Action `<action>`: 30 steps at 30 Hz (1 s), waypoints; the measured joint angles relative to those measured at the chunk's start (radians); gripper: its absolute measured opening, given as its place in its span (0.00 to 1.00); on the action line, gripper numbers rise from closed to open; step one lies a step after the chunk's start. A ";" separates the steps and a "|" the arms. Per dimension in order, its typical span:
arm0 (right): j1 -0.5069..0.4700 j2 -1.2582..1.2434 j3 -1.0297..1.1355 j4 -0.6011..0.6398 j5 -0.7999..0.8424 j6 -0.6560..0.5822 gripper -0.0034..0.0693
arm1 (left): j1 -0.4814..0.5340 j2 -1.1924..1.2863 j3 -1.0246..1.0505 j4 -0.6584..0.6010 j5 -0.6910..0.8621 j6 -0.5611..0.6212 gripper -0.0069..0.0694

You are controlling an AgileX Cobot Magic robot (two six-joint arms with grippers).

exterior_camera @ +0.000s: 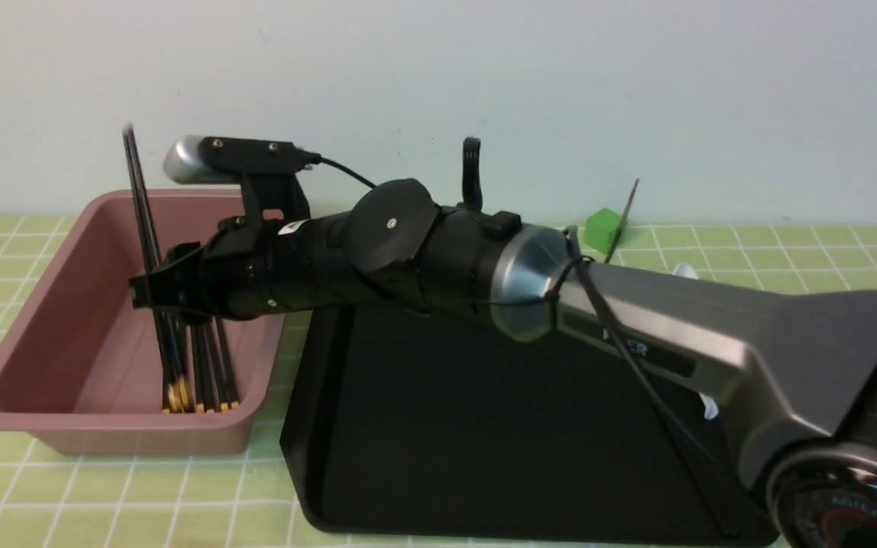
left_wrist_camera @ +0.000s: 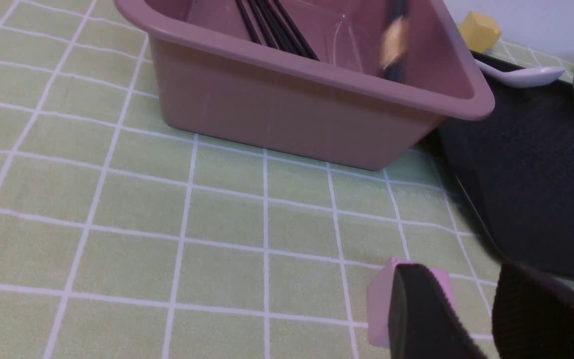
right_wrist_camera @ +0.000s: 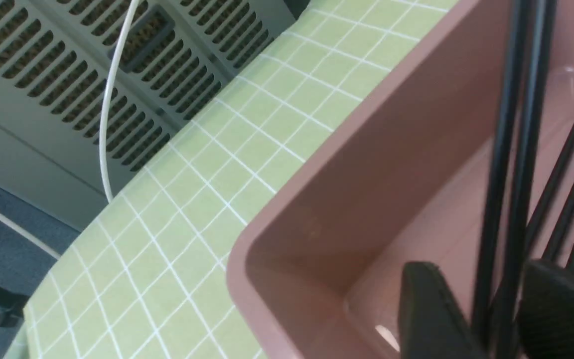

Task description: On green tablecloth take chopsticks from black tray and put them in box.

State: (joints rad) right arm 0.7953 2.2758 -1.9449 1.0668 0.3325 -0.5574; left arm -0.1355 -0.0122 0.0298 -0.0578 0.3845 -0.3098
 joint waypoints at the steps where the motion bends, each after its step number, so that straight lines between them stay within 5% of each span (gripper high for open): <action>1: 0.000 0.001 0.000 0.000 0.011 0.000 0.49 | 0.000 0.000 0.000 0.000 0.000 0.000 0.40; 5: -0.015 -0.010 0.000 -0.005 0.103 0.000 0.47 | 0.000 0.000 0.000 0.000 0.000 0.000 0.40; 12: -0.080 -0.243 -0.003 -0.251 0.455 0.108 0.05 | 0.000 0.000 0.000 0.000 0.000 0.000 0.40; 21: -0.190 -0.640 -0.004 -0.849 0.901 0.449 0.05 | 0.000 0.000 0.000 0.000 0.000 0.000 0.40; 25: -0.191 -0.784 0.094 -1.067 0.920 0.563 0.05 | 0.000 0.000 0.000 0.000 0.000 0.000 0.40; 30: -0.191 -0.969 0.315 -1.181 0.921 0.665 0.05 | 0.000 0.000 0.000 0.000 0.000 0.000 0.40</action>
State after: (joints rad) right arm 0.6043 1.3064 -1.6295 -0.1145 1.2532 0.1073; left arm -0.1355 -0.0122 0.0298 -0.0578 0.3845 -0.3098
